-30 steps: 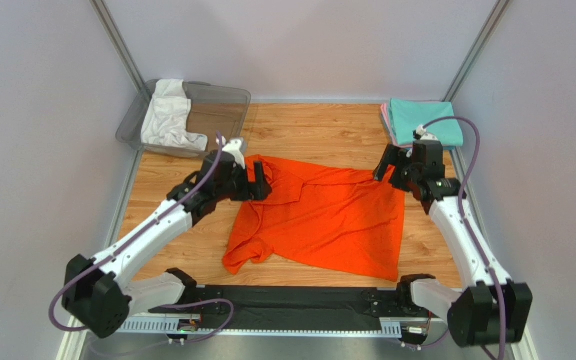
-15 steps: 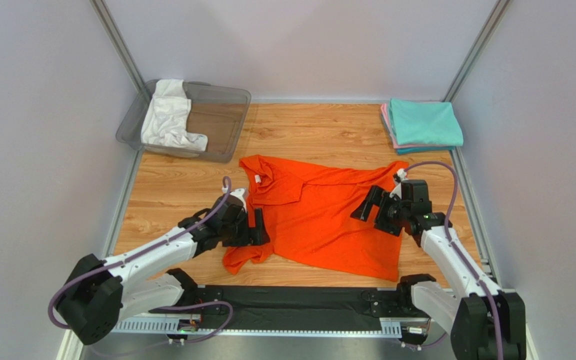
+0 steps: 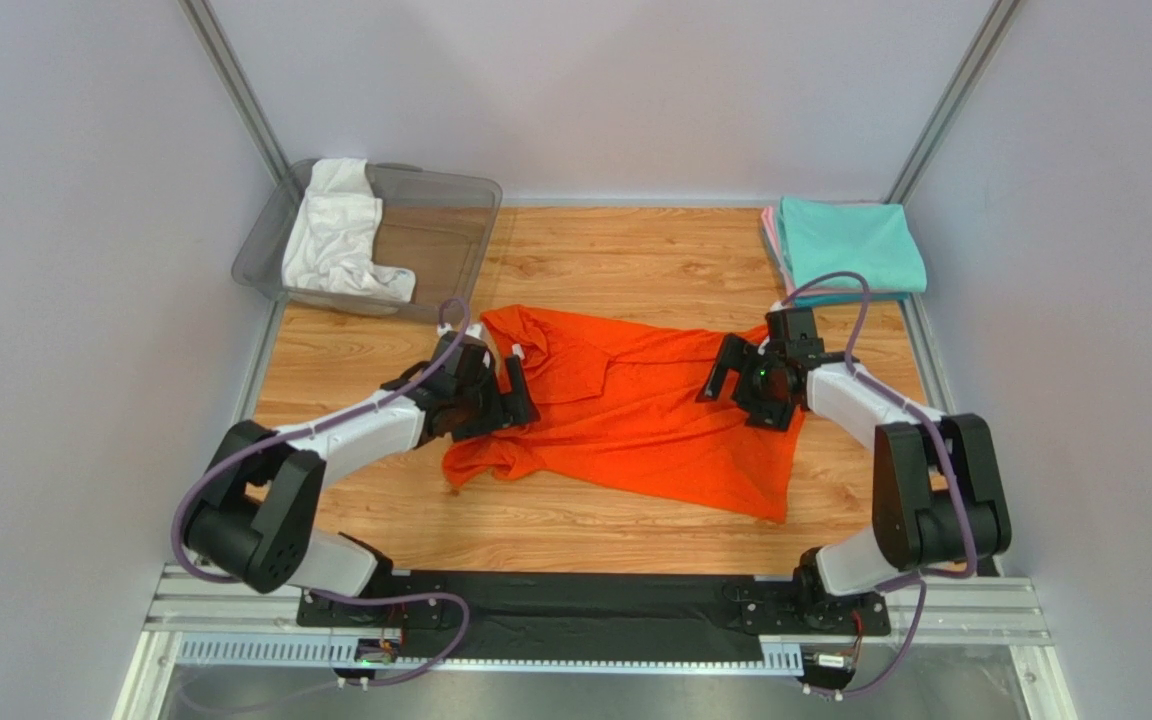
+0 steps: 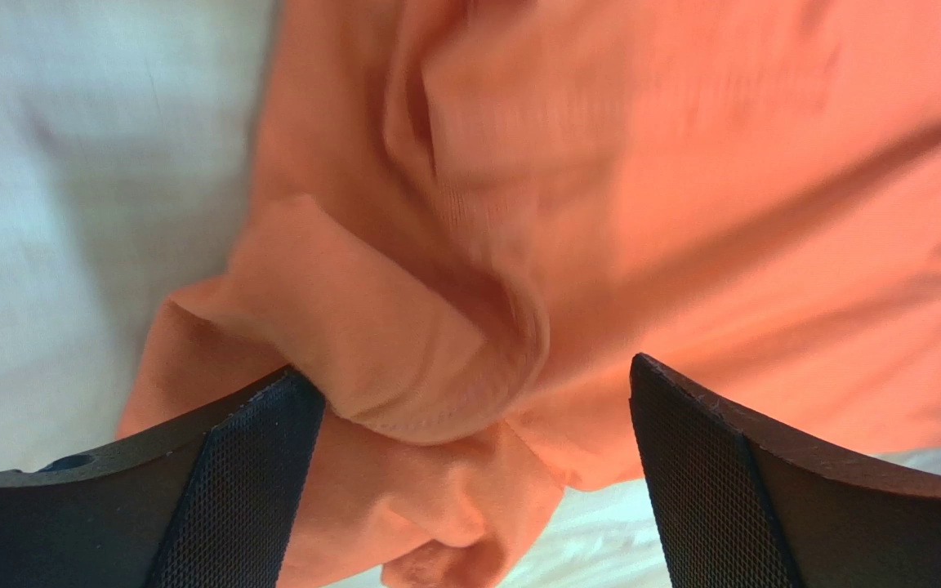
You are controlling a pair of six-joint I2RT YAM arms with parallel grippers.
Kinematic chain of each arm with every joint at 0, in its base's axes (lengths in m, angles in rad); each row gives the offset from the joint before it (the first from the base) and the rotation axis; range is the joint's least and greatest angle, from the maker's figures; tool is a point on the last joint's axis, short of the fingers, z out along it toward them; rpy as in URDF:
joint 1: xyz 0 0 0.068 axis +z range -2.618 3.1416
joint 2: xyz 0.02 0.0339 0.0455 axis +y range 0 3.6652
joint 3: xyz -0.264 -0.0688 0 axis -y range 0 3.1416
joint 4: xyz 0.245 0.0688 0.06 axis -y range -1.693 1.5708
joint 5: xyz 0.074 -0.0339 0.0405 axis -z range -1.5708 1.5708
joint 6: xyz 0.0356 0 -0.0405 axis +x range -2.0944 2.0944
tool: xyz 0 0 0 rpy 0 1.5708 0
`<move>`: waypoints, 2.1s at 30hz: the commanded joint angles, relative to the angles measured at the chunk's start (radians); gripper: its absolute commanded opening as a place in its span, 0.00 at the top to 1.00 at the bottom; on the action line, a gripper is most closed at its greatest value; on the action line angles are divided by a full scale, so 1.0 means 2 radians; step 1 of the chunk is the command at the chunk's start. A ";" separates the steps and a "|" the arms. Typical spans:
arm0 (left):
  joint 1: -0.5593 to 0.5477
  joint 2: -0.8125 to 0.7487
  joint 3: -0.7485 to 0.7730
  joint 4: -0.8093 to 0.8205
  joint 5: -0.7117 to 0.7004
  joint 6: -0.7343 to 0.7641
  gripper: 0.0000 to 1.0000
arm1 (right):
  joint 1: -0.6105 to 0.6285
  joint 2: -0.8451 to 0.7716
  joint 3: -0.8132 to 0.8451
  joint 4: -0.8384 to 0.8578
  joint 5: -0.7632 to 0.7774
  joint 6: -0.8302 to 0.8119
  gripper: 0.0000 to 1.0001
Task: Fold and stack the t-shirts
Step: Flatten the tshirt out
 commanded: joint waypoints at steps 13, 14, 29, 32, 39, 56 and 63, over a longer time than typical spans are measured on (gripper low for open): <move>0.011 -0.167 0.022 -0.142 -0.031 0.047 0.00 | 0.000 -0.126 0.065 -0.058 0.085 -0.025 0.00; 0.011 -0.211 0.012 -0.155 -0.037 0.030 0.00 | 0.001 -0.145 0.054 -0.068 0.092 -0.022 0.00; 0.013 -0.379 -0.183 -0.166 -0.086 -0.106 0.10 | 0.000 -0.370 -0.072 -0.105 0.128 0.014 0.00; 0.015 -0.338 -0.183 -0.134 -0.084 -0.107 0.17 | 0.000 -0.370 -0.081 -0.111 0.128 0.015 0.00; 0.016 -0.262 -0.173 -0.091 -0.084 -0.101 0.51 | 0.000 -0.351 -0.080 -0.121 0.126 0.019 0.00; 0.017 -0.301 -0.177 -0.094 -0.101 -0.064 1.00 | -0.001 -0.355 -0.094 -0.170 0.137 0.071 0.00; 0.017 -0.394 -0.173 -0.133 -0.095 -0.056 1.00 | 0.000 -0.370 -0.091 -0.180 0.147 0.069 0.00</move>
